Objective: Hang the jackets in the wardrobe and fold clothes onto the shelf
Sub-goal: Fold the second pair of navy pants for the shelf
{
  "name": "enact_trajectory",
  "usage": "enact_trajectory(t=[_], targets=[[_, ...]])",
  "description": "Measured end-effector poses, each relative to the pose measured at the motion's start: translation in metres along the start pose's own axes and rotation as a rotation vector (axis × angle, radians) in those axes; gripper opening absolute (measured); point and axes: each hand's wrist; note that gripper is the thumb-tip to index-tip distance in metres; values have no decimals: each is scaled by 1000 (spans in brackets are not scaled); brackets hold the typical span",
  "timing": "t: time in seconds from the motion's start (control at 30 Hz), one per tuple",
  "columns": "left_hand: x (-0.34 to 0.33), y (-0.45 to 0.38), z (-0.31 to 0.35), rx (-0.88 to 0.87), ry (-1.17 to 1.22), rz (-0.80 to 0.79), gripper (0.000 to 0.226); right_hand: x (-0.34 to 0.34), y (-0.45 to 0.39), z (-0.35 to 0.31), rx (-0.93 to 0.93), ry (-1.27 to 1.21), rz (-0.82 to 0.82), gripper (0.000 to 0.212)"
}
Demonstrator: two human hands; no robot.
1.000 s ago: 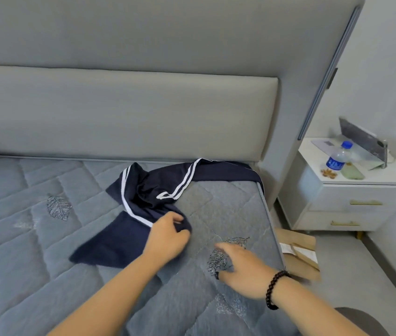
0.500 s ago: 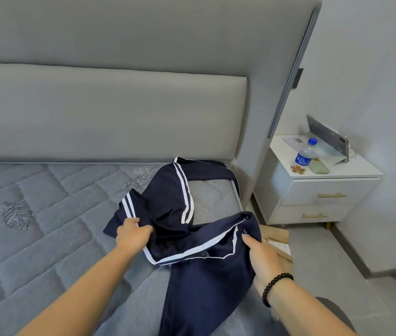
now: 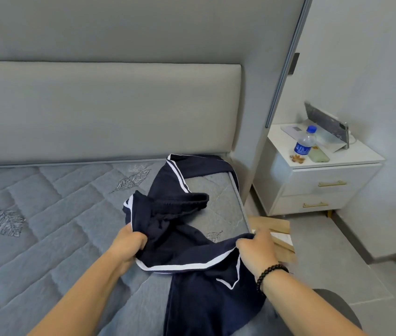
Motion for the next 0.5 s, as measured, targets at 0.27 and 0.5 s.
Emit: enact_trajectory(t=[0.27,0.5], targets=[[2,17,-20,-68,-377,-261,36,-30,4,-7,97,123,-266,22],[-14,-25,5,-130,-253,99,104,-30,-3,11,84,163,-321,40]])
Point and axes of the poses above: each hand's wrist, its own y-axis away from the middle knuckle, its own x-axis out of the back of the hand, z = x × y, and after that the axes turned 3 degrees about z, right-handed
